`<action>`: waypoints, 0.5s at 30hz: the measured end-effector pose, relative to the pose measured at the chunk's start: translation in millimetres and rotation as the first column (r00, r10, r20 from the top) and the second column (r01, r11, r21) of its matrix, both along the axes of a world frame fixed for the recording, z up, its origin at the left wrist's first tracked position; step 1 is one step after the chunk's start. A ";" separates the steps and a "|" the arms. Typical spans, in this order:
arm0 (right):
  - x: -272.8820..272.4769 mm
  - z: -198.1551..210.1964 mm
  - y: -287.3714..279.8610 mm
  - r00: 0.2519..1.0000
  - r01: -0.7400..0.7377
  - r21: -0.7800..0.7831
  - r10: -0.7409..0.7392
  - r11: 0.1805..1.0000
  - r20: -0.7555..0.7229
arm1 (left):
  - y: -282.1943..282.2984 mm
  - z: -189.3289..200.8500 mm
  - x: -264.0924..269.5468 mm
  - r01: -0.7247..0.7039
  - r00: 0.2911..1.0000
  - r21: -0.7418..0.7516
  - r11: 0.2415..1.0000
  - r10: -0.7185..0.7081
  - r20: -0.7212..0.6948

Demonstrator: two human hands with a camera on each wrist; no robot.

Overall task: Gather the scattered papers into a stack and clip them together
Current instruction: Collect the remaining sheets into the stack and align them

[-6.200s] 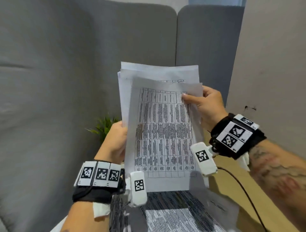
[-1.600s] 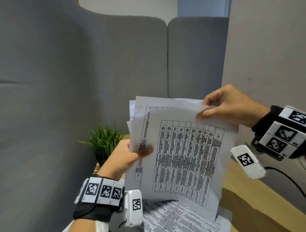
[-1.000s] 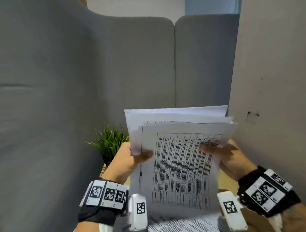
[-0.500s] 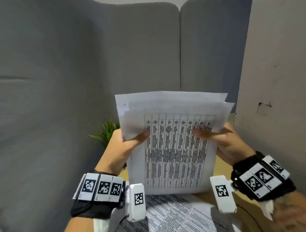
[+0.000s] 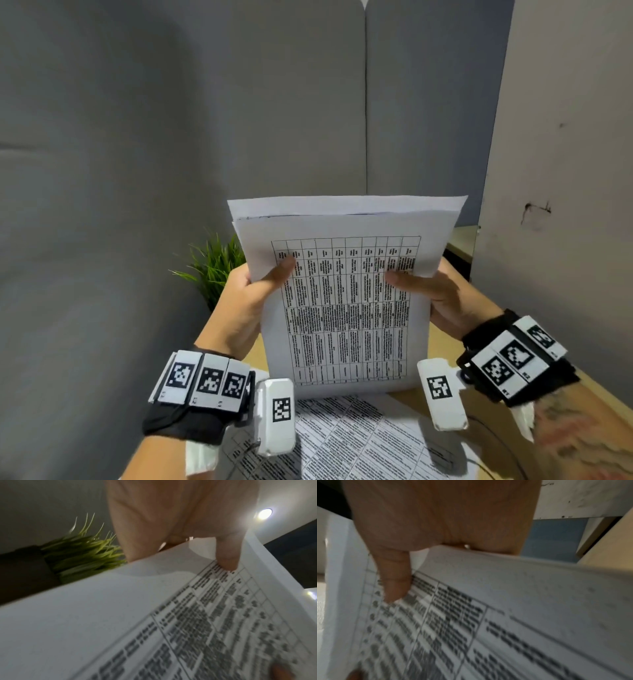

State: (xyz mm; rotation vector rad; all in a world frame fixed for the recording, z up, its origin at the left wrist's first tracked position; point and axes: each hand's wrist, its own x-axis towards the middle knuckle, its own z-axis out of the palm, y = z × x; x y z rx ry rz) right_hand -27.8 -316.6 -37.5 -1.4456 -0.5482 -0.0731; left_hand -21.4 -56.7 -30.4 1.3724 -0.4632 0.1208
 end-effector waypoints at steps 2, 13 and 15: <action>-0.2 -0.6 5.5 0.992 0.123 0.011 -0.123 0.992 0.031 | -6.8 0.4 -0.2 -0.038 0.999 -0.009 0.999 0.038 -0.018; 3.8 -6.3 9.5 0.985 0.170 -0.051 -0.169 0.984 0.014 | -7.3 4.4 -1.1 -0.135 0.990 0.047 0.990 0.133 0.050; 7.0 -12.1 9.7 0.978 0.206 -0.081 -0.208 0.975 -0.029 | -4.7 -2.4 -0.1 -0.111 0.993 0.138 0.984 0.106 0.046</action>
